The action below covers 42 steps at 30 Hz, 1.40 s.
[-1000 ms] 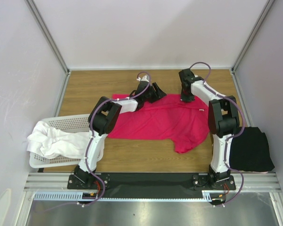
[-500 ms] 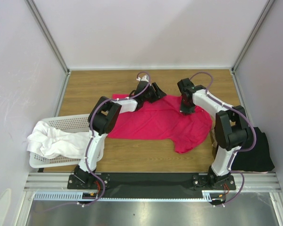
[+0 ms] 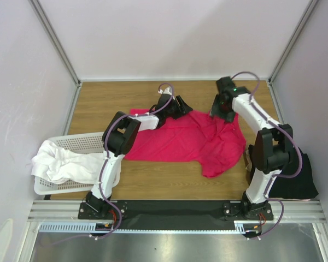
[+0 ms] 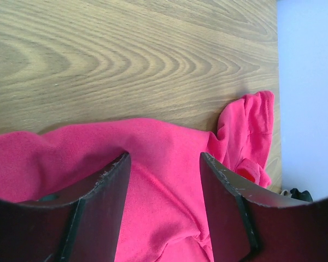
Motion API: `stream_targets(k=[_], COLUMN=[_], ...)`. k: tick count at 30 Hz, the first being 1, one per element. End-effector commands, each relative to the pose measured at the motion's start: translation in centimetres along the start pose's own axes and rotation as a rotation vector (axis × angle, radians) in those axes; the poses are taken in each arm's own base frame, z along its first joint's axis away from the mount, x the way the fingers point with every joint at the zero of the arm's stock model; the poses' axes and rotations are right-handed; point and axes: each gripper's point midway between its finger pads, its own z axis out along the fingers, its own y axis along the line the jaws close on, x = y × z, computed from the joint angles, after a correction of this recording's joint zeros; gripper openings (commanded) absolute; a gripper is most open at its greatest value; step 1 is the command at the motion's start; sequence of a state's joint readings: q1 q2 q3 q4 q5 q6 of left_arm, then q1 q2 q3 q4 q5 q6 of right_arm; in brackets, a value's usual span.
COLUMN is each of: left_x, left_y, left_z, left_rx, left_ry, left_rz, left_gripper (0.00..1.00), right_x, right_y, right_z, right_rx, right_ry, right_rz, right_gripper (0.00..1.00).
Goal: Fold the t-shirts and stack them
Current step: Fold the tshirt
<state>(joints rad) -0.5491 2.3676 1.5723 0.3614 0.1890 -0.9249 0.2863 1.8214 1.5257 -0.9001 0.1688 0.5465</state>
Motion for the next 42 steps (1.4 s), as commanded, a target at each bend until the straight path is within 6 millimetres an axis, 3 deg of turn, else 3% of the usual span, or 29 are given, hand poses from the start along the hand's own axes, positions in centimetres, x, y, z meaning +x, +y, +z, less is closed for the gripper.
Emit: stream_targets(k=[1,6,7,10,20,25,28,35,37,40,42], left_x=[0.9,1.0,0.9,1.0,0.9,0.9,1.0,1.0,1.0,0.9,1.0], left_y=[2.4,2.6,2.5,2.4,2.5,2.5,2.5,2.6,2.5,2.6,2.5], left_z=[0.3,0.3,0.3,0.3,0.4,0.4,0.4,0.4,0.4,0.3,0.3], left_rx=[-0.049,-0.053,-0.053,-0.051,-0.052,-0.054,-0.055,-0.055,-0.054,-0.058,-0.056], left_ry=[0.022,0.024,0.022,0.022,0.021,0.020,0.021,0.021,0.020,0.017,0.018], left_rz=[-0.010,-0.010,-0.010,-0.011,-0.017,-0.018,-0.017,-0.020,-0.020,-0.021,-0.021], left_gripper=[0.60,0.60,0.60,0.61,0.61,0.61,0.61,0.61,0.61,0.61,0.61], right_x=[-6.0,-9.1,-8.8,-8.5,-6.3,-6.0,-5.6,-5.5,-5.3,-4.8,-5.0], right_y=[-0.5,-1.8,-2.0,-1.6,-1.7,-1.7,-1.7,-0.8,-0.8,-1.1,-1.4], right_z=[-1.7,0.8,2.2,3.8,6.9,7.8,8.5,8.4,8.7,8.9,8.4], right_rx=[-0.060,0.022,0.043,0.051,0.074,0.088,0.090,0.063,0.063,0.076,0.091], right_ry=[-0.133,-0.182,-0.158,-0.121,-0.043,-0.035,-0.017,-0.017,-0.009,0.005,-0.002], right_rz=[0.058,0.023,-0.002,-0.022,-0.074,-0.098,-0.111,-0.126,-0.129,-0.138,-0.141], right_gripper=[0.63,0.63,0.63,0.63,0.58,0.53,0.55,0.56,0.50,0.14,0.00])
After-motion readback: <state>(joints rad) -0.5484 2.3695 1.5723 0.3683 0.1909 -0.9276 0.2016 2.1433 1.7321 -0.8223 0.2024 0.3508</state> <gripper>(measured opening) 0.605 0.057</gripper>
